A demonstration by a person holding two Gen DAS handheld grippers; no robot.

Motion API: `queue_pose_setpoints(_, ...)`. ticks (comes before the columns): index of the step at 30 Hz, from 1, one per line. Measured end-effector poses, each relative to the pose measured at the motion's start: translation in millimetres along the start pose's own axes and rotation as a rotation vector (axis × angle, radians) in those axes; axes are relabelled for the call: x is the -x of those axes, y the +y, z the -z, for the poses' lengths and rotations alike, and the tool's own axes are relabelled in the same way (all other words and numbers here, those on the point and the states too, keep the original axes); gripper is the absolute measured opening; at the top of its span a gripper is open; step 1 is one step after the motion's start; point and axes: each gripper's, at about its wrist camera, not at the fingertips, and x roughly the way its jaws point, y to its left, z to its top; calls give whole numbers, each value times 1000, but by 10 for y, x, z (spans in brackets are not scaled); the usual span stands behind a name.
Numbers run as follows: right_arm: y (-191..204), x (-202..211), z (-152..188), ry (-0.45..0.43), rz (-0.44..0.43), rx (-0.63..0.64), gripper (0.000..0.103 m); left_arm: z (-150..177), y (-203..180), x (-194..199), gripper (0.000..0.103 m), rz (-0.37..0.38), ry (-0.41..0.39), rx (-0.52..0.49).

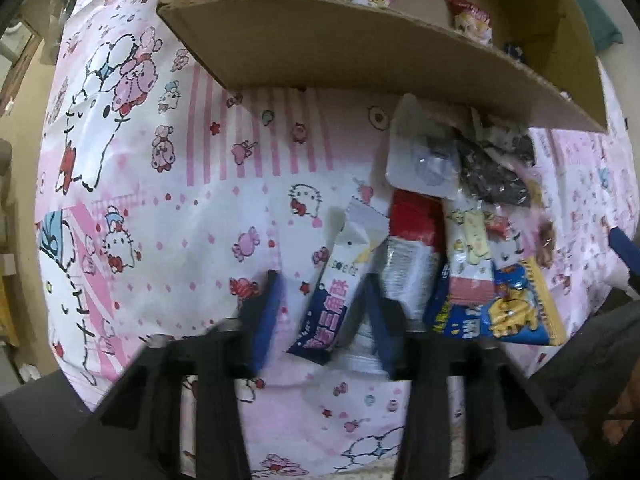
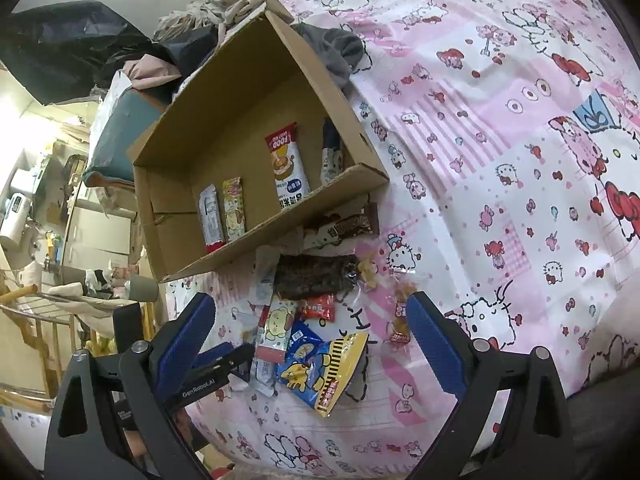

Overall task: Organize snacks
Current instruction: 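Grasp the white-blue candy packet with the left tool while the right tool grasps the bear-print packet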

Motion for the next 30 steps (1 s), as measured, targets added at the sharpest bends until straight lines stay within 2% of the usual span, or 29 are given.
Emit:
queue_pose_setpoints(1, 15, -22, 5, 12, -3, 6, 98, -5, 10, -16, 15, -4, 6, -4)
queue_pose_setpoints(6, 156, -163, 46, 81, -37, 52, 97, 23, 27, 30, 14, -10, -12, 1)
queue_pose_setpoints(9, 364, -292, 86, 130, 1, 137, 86, 34, 99, 196, 14, -17, -54, 33)
queue_pose_setpoints(11, 515, -425, 119, 161, 29, 188, 83, 54, 139, 303, 14, -12, -84, 49)
queue_pose_setpoints(15, 652, -790, 164, 255, 51, 183, 73, 110, 251, 491, 14, 6, -133, 94)
queue_pose_setpoints(17, 690, -991, 199, 299, 89, 173, 69, 138, 326, 588, 14, 5, -161, 118)
queue_pose_setpoints(23, 832, -1330, 297, 336, 255, 268, 52, 75, 461, 813, 14, 13, -214, 140)
queue_pose_setpoints(25, 842, -1372, 325, 337, 298, 298, 35, 57, 441, 816, 14, 22, -215, 143)
queue_pose_setpoints(27, 833, -1341, 335, 333, 308, 302, 30, 70, 411, 828, 14, 22, -220, 132)
queue_pose_setpoints(30, 821, -1186, 384, 337, 280, 302, 28, 76, 308, 841, 14, 10, -230, 83)
